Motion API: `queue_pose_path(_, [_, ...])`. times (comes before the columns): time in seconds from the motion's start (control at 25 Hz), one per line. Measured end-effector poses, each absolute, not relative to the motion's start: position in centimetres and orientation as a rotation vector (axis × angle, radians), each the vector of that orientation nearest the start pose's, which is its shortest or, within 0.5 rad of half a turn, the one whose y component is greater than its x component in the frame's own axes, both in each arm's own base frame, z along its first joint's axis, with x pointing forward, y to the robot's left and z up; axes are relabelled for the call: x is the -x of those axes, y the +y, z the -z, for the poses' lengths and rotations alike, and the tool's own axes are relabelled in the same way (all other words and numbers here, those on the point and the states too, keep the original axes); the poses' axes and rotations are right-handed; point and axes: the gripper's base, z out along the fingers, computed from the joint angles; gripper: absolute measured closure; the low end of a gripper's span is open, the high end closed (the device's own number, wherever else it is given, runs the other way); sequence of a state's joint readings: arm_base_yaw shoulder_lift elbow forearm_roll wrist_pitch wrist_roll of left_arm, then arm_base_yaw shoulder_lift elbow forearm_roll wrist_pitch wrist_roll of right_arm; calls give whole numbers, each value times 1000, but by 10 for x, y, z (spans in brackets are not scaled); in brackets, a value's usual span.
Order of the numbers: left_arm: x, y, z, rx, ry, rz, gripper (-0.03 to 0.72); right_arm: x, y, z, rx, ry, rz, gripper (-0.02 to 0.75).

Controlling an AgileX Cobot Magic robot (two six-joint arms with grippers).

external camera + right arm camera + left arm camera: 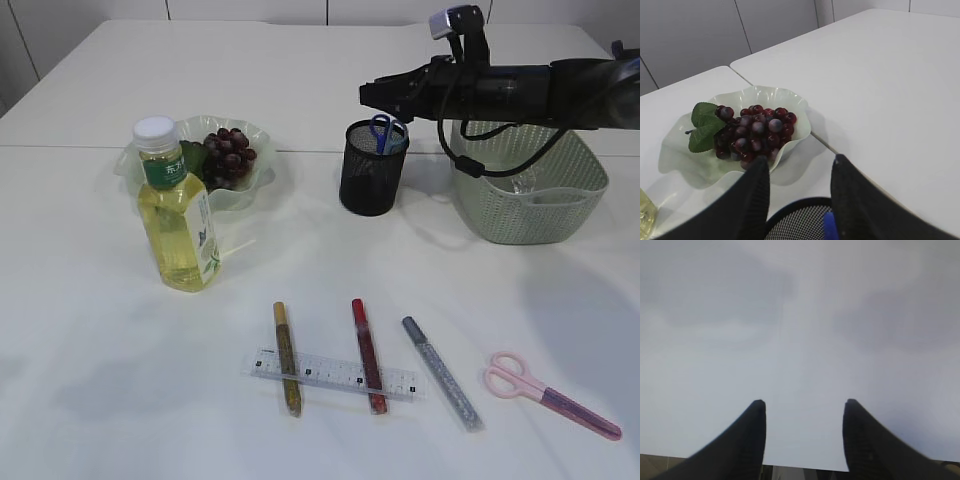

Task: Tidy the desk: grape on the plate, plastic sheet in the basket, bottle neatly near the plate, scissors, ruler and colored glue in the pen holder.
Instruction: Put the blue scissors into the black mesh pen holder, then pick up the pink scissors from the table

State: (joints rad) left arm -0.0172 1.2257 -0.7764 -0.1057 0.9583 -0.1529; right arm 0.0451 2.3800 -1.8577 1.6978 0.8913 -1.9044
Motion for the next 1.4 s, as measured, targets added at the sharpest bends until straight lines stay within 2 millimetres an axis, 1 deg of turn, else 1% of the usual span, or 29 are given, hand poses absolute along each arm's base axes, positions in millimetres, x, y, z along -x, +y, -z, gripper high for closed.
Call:
queue_pose_path(0.12, [-206, -11, -246, 268, 2883, 167, 326, -519, 94, -189, 749, 1644, -764, 393])
queue_pose_path(0.2, [-206, -11, -246, 268, 2883, 167, 326, -518, 94, -193, 730, 1654, -783, 391])
queue_pose_path(0.32, [-206, -11, -246, 268, 2883, 167, 326, -514, 92, -216, 693, 1707, -776, 390])
queue_pose_path(0.4, [-206, -11, -246, 268, 2883, 167, 326, -507, 89, -239, 683, 1788, -746, 389])
queue_pose_path(0.44, [-206, -11, -246, 268, 2883, 167, 326, -501, 88, -253, 688, 1824, -728, 388])
queue_pose_path(0.52, [-206, -11, -246, 268, 2883, 167, 326, -487, 83, -275, 703, 1947, -673, 388])
queue_pose_path(0.6, [-206, -12, -246, 270, 2883, 169, 326, -469, 78, -297, 751, 2054, -604, 388])
queue_pose_path(0.72, [-206, -12, -246, 270, 2879, 169, 326, -435, 68, -336, 799, 2195, -484, 388])
queue_pose_path(0.84, [-207, -11, -246, 269, 2870, 170, 326, -407, 57, -370, 739, 2268, -358, 388])
queue_pose_path(0.92, [-207, -11, -246, 269, 2864, 170, 326, -390, 52, -382, 714, 2302, -308, 388])
queue_pose_path(1.0, [-208, -11, -246, 268, 2860, 168, 326, -374, 49, -386, 697, 2350, -285, 388])
queue_pose_path(1.12, [-208, -11, -246, 267, 2854, 166, 326, -353, 43, -376, 686, 2449, -247, 388])
queue_pose_path(1.24, [-208, -11, -246, 267, 2853, 166, 326, -331, 38, -354, 705, 2550, -192, 388])
queue_pose_path(1.4, [-208, -11, -247, 266, 2851, 165, 326, -303, 41, -309, 789, 2671, -126, 388])
